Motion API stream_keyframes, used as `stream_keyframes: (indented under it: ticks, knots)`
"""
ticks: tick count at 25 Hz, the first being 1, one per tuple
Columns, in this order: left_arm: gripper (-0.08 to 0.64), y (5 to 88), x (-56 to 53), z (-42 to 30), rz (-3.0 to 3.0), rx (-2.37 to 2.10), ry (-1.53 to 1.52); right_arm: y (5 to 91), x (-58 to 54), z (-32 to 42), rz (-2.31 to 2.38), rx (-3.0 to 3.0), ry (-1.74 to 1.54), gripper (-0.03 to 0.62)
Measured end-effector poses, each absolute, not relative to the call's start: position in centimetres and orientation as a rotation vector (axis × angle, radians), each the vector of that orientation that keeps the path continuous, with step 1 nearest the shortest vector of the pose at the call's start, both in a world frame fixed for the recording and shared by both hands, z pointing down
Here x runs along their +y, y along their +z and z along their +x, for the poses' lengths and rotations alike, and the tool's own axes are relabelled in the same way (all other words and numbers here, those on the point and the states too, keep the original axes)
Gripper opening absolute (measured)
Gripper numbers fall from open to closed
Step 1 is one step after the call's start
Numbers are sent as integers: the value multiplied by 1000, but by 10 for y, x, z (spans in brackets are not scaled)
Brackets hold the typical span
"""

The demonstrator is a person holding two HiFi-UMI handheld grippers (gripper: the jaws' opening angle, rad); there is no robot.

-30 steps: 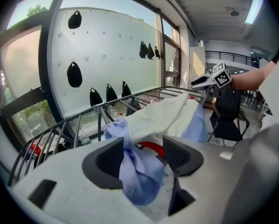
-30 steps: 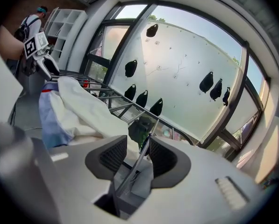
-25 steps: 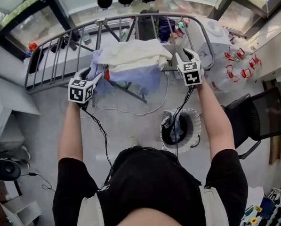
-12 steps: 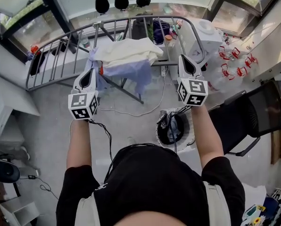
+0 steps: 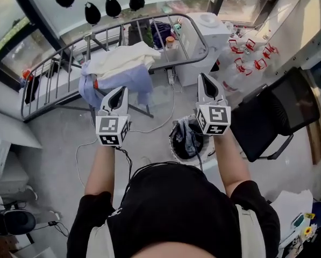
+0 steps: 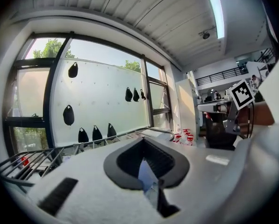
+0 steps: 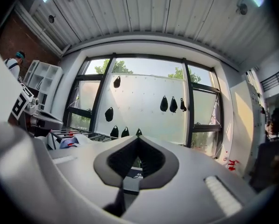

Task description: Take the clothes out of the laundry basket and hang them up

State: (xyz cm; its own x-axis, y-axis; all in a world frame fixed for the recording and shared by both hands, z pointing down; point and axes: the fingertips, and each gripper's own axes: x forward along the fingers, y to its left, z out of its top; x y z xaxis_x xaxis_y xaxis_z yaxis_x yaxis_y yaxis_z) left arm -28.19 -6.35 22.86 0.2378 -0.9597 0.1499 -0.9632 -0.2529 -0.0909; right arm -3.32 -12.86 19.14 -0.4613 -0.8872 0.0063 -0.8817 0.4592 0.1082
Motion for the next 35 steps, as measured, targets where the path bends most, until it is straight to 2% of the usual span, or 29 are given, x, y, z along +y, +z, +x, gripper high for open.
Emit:
stream_keyframes:
  ticks: [22, 35]
  knots:
    - [3, 264, -88, -75, 2763, -1323, 340, 234, -54, 155, 2016, -2259, -33, 12]
    - [5, 286, -83, 3, 2848, -1102, 401, 263, -18, 217, 2092, -2118, 74, 12]
